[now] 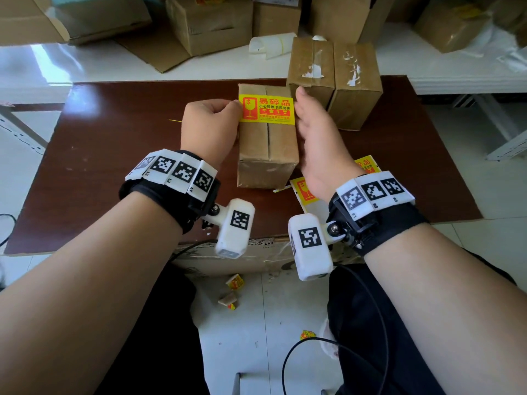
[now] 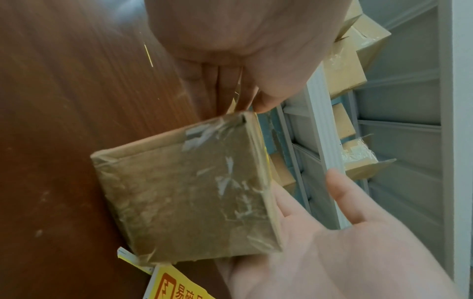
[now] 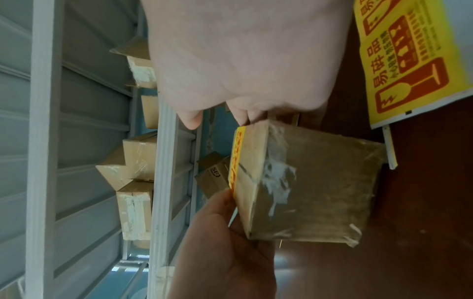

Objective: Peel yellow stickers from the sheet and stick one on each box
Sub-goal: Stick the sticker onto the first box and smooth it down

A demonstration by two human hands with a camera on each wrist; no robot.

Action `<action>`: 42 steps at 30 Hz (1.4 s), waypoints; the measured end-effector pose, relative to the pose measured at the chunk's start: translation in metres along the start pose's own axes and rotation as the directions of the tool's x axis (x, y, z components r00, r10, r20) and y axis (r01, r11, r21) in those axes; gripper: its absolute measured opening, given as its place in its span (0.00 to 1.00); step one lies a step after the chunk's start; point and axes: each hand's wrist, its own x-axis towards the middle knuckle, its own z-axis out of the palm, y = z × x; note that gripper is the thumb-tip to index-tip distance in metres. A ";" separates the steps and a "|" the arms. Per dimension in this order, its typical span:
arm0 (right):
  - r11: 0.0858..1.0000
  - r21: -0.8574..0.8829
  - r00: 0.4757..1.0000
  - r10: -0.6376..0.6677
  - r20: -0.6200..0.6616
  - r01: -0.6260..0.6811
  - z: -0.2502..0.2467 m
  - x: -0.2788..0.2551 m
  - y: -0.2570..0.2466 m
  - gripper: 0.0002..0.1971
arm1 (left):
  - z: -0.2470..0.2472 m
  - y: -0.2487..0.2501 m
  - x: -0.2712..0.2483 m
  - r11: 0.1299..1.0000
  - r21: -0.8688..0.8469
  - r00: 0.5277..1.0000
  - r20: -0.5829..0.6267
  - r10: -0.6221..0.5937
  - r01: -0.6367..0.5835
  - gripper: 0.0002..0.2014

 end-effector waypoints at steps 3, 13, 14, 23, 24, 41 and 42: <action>0.998 0.002 0.996 0.067 0.057 -0.068 0.002 -0.003 -0.001 0.21 | 0.000 0.001 0.000 0.997 0.029 0.997 0.016 -0.076 0.076 0.11; 0.995 0.032 0.995 0.095 0.031 -0.096 0.006 -0.012 -0.009 0.33 | 0.004 0.004 0.005 0.957 -0.068 0.958 0.065 -0.279 0.283 0.15; 0.996 0.021 0.996 0.092 -0.005 -0.091 0.006 -0.010 -0.008 0.36 | 0.003 0.005 0.004 0.952 -0.069 0.953 0.062 -0.295 0.299 0.15; 0.988 -0.044 0.977 0.142 -0.159 -0.151 -0.005 0.005 0.002 0.19 | -0.002 0.007 0.008 0.933 -0.124 0.940 0.011 -0.340 0.339 0.24; 0.989 -0.039 0.979 0.138 -0.150 -0.145 -0.003 0.004 0.002 0.19 | -0.002 0.006 0.007 0.933 -0.137 0.942 0.019 -0.334 0.334 0.23; 0.995 0.103 0.999 -0.006 0.049 0.001 0.051 -0.001 -0.026 0.35 | -0.038 0.021 0.016 0.916 -0.364 0.966 -0.121 -0.228 0.170 0.21; 0.993 0.122 0.998 -0.008 0.061 0.000 0.053 0.001 -0.027 0.36 | -0.041 0.021 0.017 0.909 -0.376 0.962 -0.124 -0.242 0.180 0.21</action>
